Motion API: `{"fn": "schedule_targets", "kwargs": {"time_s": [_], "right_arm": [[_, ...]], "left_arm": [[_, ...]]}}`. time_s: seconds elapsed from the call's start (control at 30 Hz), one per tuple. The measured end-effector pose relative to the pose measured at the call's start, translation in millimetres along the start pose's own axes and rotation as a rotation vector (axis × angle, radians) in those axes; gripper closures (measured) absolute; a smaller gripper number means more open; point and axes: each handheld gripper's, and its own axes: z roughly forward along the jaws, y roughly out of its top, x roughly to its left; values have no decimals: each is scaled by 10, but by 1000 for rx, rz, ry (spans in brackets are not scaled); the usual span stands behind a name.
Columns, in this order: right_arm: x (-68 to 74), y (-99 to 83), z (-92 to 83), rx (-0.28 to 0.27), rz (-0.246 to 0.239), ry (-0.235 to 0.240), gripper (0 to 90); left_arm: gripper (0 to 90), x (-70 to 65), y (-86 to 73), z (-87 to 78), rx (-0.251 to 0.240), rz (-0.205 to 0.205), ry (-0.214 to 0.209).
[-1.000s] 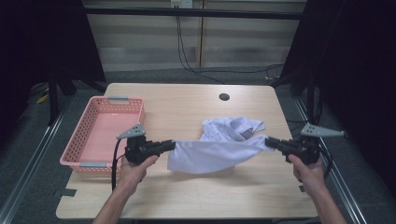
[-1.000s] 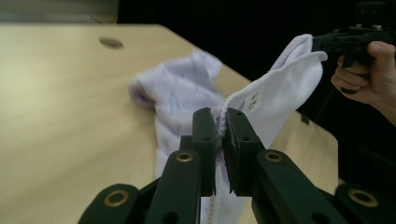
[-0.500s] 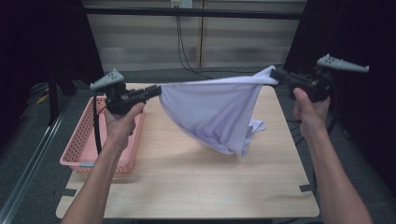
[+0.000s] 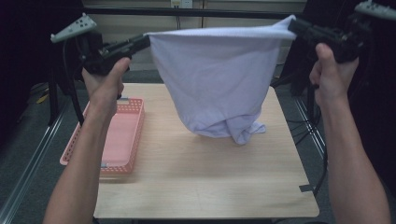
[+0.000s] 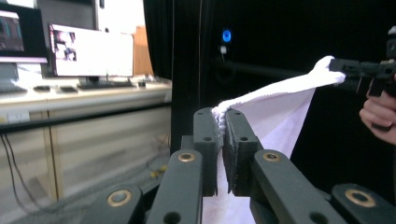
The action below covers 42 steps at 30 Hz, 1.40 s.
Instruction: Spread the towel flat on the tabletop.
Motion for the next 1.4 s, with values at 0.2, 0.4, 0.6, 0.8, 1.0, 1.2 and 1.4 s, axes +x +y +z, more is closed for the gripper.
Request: {"fn": "schedule_targets", "kwargs": {"time_s": [0.2, 0.4, 0.6, 0.8, 1.0, 1.2, 1.4], "right_arm": [[160, -848, -368, 162, -1, 44, 879], [317, -1768, -868, 334, 53, 55, 879], [642, -2426, -1450, 406, 128, 90, 873], [947, -2764, -1766, 488, 91, 91, 629], [706, -2867, -1576, 510, 94, 34, 558], [504, -2868, -1169, 500, 85, 54, 533], [427, -3001, -737, 572, 64, 108, 478]], "left_arm": [[850, -173, -891, -210, 135, -81, -77], [849, -520, -1743, -475, 254, -147, -162], [846, -1006, -2272, -930, 328, -133, -244], [721, -1148, -2590, -1285, 408, -178, -290], [647, -891, -2671, -1104, 478, -210, -234], [634, -618, -2751, -377, 584, -176, -217], [568, -458, -2886, 105, 659, -164, -192]]}}
